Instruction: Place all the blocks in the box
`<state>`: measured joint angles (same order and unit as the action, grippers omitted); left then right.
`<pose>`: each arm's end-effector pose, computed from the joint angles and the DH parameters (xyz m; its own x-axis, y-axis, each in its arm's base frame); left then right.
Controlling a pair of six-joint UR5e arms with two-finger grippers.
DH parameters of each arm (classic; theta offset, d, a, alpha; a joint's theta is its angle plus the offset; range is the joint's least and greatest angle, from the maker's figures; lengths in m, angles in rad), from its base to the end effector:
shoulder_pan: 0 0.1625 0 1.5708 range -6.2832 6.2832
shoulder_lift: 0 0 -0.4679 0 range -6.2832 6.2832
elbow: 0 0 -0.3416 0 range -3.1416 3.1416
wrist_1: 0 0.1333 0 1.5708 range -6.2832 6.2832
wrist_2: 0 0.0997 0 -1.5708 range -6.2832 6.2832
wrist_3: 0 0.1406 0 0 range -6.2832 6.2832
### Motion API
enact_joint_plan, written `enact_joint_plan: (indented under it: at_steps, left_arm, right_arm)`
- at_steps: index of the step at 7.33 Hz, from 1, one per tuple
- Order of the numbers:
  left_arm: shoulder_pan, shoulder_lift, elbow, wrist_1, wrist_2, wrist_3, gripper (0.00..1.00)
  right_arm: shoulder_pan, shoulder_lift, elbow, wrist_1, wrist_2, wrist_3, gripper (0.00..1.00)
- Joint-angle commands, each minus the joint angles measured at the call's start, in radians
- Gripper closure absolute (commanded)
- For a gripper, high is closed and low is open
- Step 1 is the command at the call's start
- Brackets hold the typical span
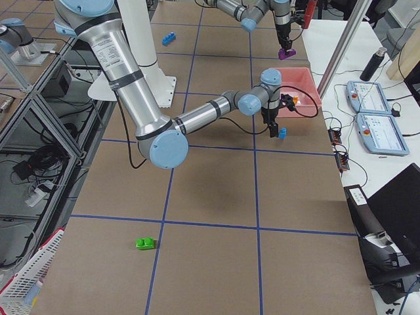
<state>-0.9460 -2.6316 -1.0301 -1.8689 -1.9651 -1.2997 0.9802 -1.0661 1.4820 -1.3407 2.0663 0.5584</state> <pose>0.4432 -0.7501 0.2371 0.5418 -0.3286 -0.7736 0.4564 0.8879 -0.0575 -0.3306 -0.6124 0.4728 0.7201 -0.2657 0.6409 0.0744 0.9480 0.3094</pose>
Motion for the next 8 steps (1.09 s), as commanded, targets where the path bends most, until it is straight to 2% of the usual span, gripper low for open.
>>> enact_joint_plan:
  at_steps: [1, 2, 3, 4, 5, 6, 7, 8]
  left_arm:
    - [0.015, -0.1, 0.133, -0.039, -0.001, -0.029, 0.35]
    - [0.039, -0.103, 0.13, -0.039, -0.001, -0.02, 0.08]
    - [0.056, -0.104, 0.121, -0.039, -0.001, -0.015, 0.0]
    - [0.058, -0.09, 0.067, -0.033, -0.011, 0.0, 0.0]
    - [0.052, -0.015, -0.035, -0.024, -0.03, 0.064, 0.0]
    - [0.047, 0.151, -0.209, -0.019, -0.093, 0.142, 0.0]
    - [0.044, 0.341, -0.399, -0.019, -0.1, 0.236, 0.0]
    - [0.046, 0.501, -0.547, -0.019, -0.1, 0.31, 0.0]
  right_arm:
    - [0.0, 0.003, -0.005, 0.0, -0.002, 0.0, 0.01]
    - [0.0, 0.003, -0.005, 0.0, -0.002, -0.002, 0.01]
    - [0.0, 0.005, -0.014, 0.002, -0.002, -0.003, 0.01]
    - [-0.002, 0.008, -0.025, 0.002, -0.003, -0.003, 0.01]
    - [-0.003, 0.05, -0.072, 0.002, -0.005, 0.001, 0.01]
    - [-0.014, 0.107, -0.145, 0.002, -0.008, 0.023, 0.01]
    - [-0.014, 0.154, -0.204, 0.003, -0.009, 0.029, 0.01]
    - [-0.015, 0.191, -0.245, 0.006, -0.024, 0.085, 0.01]
